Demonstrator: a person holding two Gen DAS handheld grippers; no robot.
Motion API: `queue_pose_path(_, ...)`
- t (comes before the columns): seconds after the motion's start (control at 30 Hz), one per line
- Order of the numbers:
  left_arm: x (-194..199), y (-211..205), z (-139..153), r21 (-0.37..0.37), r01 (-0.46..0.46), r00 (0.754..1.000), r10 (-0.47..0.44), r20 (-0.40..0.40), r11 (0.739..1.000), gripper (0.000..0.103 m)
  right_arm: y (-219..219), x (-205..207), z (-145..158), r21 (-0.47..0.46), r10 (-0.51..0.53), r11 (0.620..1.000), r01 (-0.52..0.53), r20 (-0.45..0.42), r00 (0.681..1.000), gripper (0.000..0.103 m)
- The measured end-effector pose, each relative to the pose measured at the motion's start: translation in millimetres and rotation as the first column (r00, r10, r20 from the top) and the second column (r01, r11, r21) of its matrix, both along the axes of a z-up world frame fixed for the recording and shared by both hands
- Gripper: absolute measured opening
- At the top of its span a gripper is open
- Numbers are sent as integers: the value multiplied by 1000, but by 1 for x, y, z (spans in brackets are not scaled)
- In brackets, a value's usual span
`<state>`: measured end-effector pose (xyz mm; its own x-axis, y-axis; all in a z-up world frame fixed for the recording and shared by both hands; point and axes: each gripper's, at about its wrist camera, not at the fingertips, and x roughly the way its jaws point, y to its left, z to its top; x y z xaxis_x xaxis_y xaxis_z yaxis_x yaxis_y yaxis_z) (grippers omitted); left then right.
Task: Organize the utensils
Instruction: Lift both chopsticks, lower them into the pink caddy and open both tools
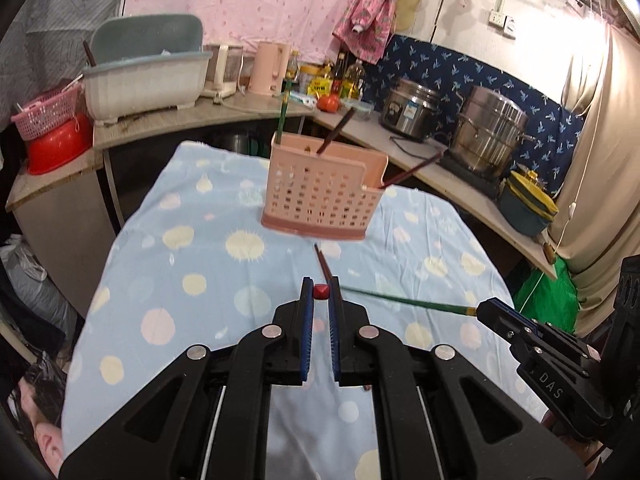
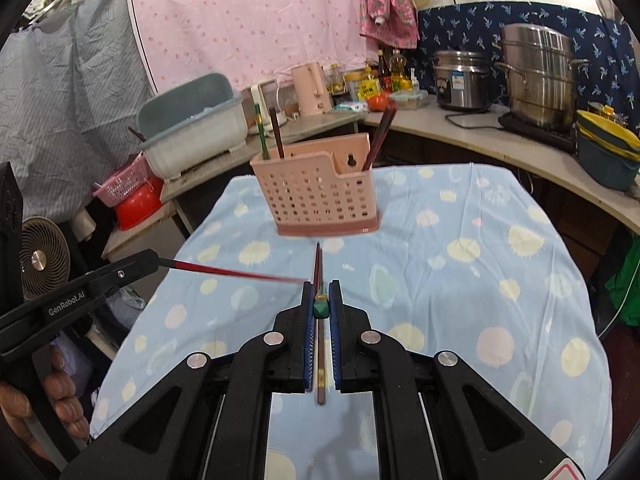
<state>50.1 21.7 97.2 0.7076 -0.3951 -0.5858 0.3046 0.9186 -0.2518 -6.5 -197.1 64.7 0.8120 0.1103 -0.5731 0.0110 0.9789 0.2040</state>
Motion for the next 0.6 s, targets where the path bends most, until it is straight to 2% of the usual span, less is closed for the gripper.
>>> queue_pose_path(0.2, 12, 0, 37, 1, -3, 998, 3, 62, 1000, 7, -5, 9, 28, 4, -4, 1000, 4, 53, 999, 8)
queue_pose_path(0.6, 55, -2, 94, 9, -38, 985, 36, 168, 999, 7, -12, 42, 85, -8, 8, 1000, -7, 170, 985, 8)
